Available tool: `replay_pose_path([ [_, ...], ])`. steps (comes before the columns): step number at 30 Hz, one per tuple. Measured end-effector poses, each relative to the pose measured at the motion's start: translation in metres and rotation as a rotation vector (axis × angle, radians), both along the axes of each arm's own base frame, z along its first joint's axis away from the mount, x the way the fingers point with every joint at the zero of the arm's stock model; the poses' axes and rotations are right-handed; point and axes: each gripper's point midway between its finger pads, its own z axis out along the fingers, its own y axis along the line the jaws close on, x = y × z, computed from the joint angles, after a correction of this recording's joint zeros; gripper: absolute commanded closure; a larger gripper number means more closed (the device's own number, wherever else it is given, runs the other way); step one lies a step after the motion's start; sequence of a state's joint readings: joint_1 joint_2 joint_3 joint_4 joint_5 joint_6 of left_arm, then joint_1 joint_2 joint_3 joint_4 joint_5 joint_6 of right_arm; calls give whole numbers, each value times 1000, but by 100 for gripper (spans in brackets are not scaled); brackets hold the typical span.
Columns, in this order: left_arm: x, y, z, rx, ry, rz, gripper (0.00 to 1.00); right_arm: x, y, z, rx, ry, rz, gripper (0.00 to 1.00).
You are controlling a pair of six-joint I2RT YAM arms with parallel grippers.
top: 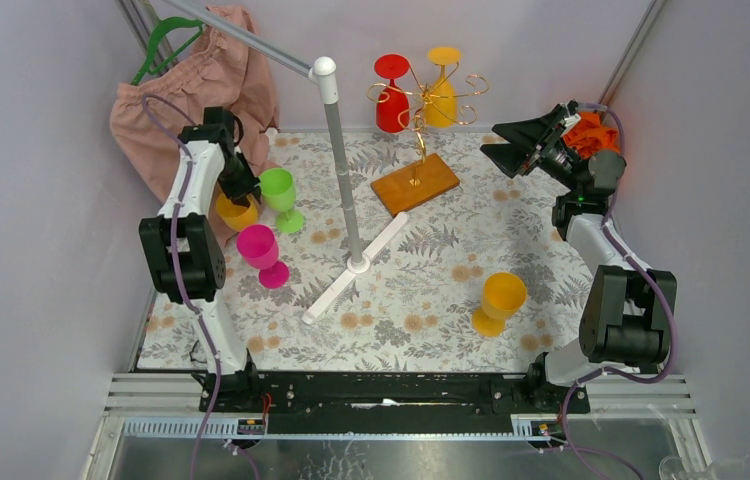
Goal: Take the wine glass off the wine glass rack
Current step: Place the wine glass at the center of the board, then move the wine rack to the center of the board.
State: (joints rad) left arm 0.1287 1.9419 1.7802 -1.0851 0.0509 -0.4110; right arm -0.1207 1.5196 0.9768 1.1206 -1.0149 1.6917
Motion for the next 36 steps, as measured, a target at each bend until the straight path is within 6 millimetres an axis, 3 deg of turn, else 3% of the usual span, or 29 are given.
replay_pose_path([
  [9,1,4,37,27,-67,7,65,0,0,0,0,-1,0,14],
  [16,5,7,93,57,-189,16,66,-1,0,1,1,-7,1,14],
  [20,3,4,142,55,-319,25,63,-1,0,2,2,-7,1,14],
  [23,-3,-12,188,-13,-468,12,61,2,-1,3,3,-8,-1,14],
  [25,-8,-31,230,-106,-637,-9,58,9,-2,7,0,-8,-7,16],
  [29,-17,-69,282,-282,-871,-72,58,28,-5,16,-23,-18,-32,22],
  [32,-12,-98,307,-420,-982,-142,57,48,-9,26,-50,-33,-64,26],
  [36,4,-131,323,-569,-1054,-225,56,83,-16,38,-90,-52,-117,29],
])
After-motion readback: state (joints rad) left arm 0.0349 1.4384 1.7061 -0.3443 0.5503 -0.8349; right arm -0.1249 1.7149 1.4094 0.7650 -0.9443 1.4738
